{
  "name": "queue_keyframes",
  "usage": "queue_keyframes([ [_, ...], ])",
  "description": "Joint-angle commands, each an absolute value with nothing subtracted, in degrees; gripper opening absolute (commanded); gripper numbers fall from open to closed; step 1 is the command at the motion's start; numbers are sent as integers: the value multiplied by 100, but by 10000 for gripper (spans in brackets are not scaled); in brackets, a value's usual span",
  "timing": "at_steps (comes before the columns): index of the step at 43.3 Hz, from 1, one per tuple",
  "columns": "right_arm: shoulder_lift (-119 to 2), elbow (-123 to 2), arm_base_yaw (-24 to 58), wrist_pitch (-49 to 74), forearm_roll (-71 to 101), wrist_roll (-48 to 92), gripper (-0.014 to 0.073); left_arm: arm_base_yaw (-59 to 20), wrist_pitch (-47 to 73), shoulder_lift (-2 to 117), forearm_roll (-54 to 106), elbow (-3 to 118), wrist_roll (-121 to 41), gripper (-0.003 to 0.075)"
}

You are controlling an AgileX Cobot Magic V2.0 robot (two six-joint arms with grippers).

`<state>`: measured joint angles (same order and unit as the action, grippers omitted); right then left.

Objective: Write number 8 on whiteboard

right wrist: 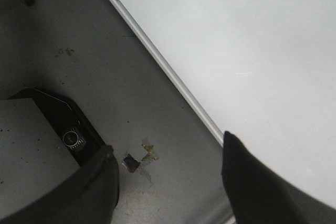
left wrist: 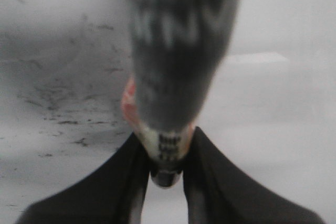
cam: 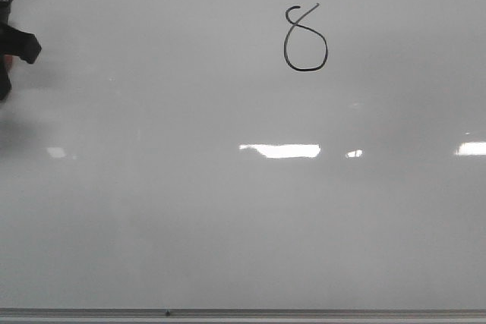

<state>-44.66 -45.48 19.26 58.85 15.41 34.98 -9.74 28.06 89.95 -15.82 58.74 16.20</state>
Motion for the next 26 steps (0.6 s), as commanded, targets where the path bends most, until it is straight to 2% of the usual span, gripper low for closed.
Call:
queue_keyframes([
  [1, -4425, -4703, 1892, 5654, 1634, 3492, 456, -961, 2482, 8810, -1570, 6007, 1675, 316],
  [5, -4425, -4703, 1892, 5654, 1634, 3492, 456, -961, 2536, 8771, -1570, 6007, 1675, 383],
  [20, -4409, -4703, 1892, 5606, 1447, 2851, 456, -972, 3276, 7841, -1616, 6007, 1397, 372],
  [26, -4269, -4703, 1864, 5392, 996, 1740, 443, -1099, 3634, 7172, -1555, 6007, 817, 365],
])
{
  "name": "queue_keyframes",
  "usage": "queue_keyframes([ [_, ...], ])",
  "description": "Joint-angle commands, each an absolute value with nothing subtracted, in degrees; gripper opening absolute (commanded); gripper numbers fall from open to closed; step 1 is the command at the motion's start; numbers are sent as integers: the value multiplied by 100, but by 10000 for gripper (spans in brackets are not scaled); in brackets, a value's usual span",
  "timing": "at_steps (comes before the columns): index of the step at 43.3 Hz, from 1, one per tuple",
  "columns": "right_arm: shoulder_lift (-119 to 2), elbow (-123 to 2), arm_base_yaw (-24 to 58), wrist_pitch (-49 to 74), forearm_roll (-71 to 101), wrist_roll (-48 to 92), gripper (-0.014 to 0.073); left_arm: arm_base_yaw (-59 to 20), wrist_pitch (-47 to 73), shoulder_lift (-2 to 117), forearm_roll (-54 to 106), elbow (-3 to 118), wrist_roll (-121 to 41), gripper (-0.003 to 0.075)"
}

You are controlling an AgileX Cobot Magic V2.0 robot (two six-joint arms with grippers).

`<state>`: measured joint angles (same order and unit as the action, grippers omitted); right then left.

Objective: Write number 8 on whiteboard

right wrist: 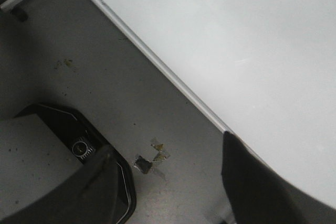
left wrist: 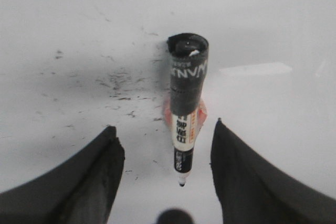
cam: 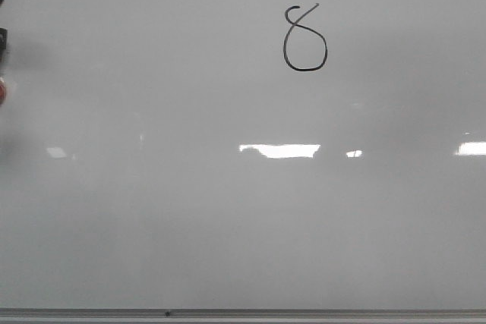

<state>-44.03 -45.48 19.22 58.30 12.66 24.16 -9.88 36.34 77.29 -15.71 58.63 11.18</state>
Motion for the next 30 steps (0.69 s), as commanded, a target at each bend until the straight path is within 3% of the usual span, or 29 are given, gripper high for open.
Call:
queue_keyframes([
  [1, -4250, -4703, 1842, 5352, 905, 1453, 438, -1149, 3685, 7034, -1531, 6007, 738, 365],
  [15, -3754, -4703, 1777, 5276, 586, 809, 404, -2421, 4577, 5610, -768, 5923, 89, 365],
  [30, -3417, -4703, 1777, 5244, 586, 809, 404, -3314, 4495, 4929, -604, 5282, 89, 365],
])
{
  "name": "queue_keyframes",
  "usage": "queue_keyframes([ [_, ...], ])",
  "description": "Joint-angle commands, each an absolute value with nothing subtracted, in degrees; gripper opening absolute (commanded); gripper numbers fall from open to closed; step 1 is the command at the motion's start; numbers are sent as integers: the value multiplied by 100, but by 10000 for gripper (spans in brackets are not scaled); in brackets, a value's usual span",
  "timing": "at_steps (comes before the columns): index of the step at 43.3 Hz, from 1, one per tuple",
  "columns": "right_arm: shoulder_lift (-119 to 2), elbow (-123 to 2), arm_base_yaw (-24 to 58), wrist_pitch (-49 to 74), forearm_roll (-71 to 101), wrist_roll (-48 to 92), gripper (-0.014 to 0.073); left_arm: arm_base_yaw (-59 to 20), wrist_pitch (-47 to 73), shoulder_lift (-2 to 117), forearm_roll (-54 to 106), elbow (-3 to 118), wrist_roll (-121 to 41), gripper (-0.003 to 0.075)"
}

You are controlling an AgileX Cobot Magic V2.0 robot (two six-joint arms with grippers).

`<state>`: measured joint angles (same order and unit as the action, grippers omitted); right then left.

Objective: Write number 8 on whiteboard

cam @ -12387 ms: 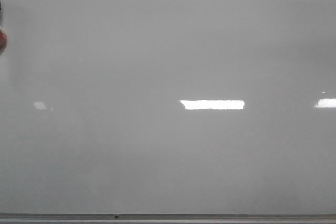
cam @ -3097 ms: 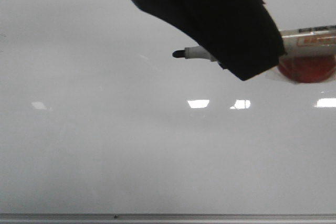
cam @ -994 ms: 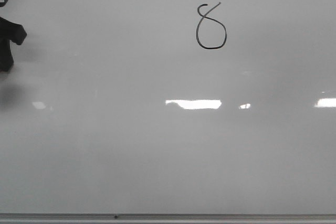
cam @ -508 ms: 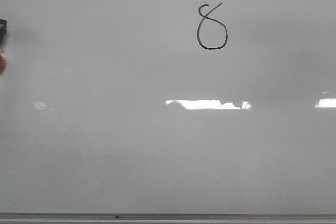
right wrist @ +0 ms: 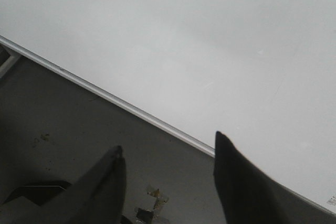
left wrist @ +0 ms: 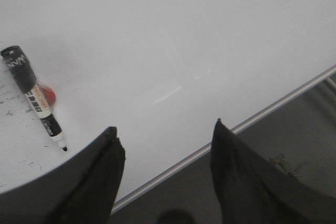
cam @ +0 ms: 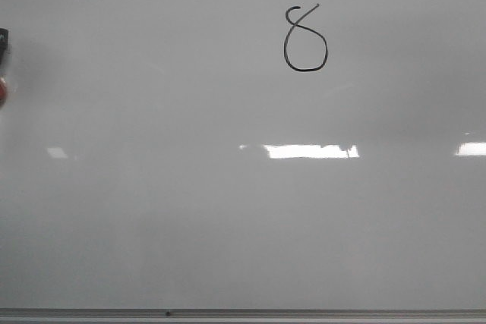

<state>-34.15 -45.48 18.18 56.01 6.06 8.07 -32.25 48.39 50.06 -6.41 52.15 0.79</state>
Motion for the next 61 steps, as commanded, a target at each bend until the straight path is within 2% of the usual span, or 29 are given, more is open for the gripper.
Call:
queue_keyframes([
  [1, -3417, -4703, 1777, 5238, 586, 809, 404, -3314, 4495, 4929, -580, 5270, 89, 365],
  [30, -3417, -4703, 1777, 5241, 315, 554, 403, -3314, 4377, 4941, -520, 5256, 89, 365],
  [38, -3417, -4703, 1777, 5248, 96, 408, 352, -3314, 4377, 4941, -520, 5256, 89, 365],
  [47, -3417, -4703, 1777, 5260, 91, 408, 340, -3314, 4377, 4941, -520, 5256, 89, 363],
  [51, -3417, -4703, 1777, 5273, 91, 408, 250, -3314, 4377, 4941, -512, 5256, 89, 308],
  [57, -3417, -4703, 1777, 5309, 91, 408, 23, -3314, 4377, 4941, -512, 5256, 89, 126],
  [61, -3417, -4703, 1777, 5309, 91, 408, -78, -3314, 4377, 4941, -512, 5256, 89, 12],
])
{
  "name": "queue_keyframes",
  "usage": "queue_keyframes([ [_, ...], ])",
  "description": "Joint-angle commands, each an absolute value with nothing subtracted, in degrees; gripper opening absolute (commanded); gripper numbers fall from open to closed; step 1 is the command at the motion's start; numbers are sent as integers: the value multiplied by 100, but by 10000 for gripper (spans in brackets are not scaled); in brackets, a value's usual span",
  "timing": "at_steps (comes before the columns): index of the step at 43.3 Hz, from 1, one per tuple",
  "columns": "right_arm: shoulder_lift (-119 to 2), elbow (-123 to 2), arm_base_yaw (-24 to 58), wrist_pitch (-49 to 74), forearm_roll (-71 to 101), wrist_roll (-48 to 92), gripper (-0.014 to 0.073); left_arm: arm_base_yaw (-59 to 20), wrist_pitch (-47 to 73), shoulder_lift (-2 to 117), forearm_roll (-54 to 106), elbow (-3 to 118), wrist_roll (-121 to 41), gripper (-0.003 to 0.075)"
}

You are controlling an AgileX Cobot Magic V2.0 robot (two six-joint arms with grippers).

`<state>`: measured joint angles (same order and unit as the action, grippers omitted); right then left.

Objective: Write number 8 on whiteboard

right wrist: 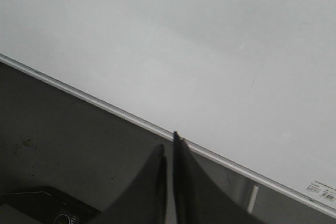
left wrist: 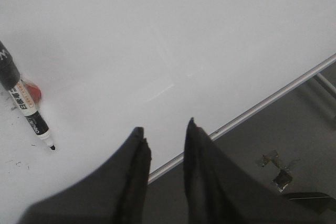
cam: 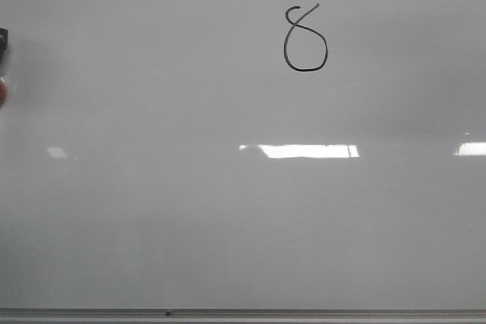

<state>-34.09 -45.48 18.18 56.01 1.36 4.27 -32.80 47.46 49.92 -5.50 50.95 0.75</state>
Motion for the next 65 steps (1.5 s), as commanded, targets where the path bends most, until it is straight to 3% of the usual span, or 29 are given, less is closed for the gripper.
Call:
queue_keyframes([
  [1, -3417, -4703, 1777, 5309, 91, 408, -96, -3314, 4377, 4941, -512, 5256, 89, -2],
  [32, -3417, -4703, 1777, 5396, 97, 408, -108, -3247, 4324, 4928, -619, 5256, 89, -21],
  [39, -3417, -4703, 1777, 5396, 97, 408, -108, -2490, 4029, 4596, -535, 5146, 0, -20],
  [44, -3417, -4703, 1777, 5396, 97, 408, -108, -1945, 3363, 4092, 58, 4769, -935, -20],
  [56, -3417, -4703, 1777, 5396, 97, 408, -108, -763, 2234, 2769, 120, 3299, -802, -21],
  [65, -3417, -4703, 1777, 5396, 97, 408, -108, -298, 1187, 1632, 120, 2046, -797, -21],
])
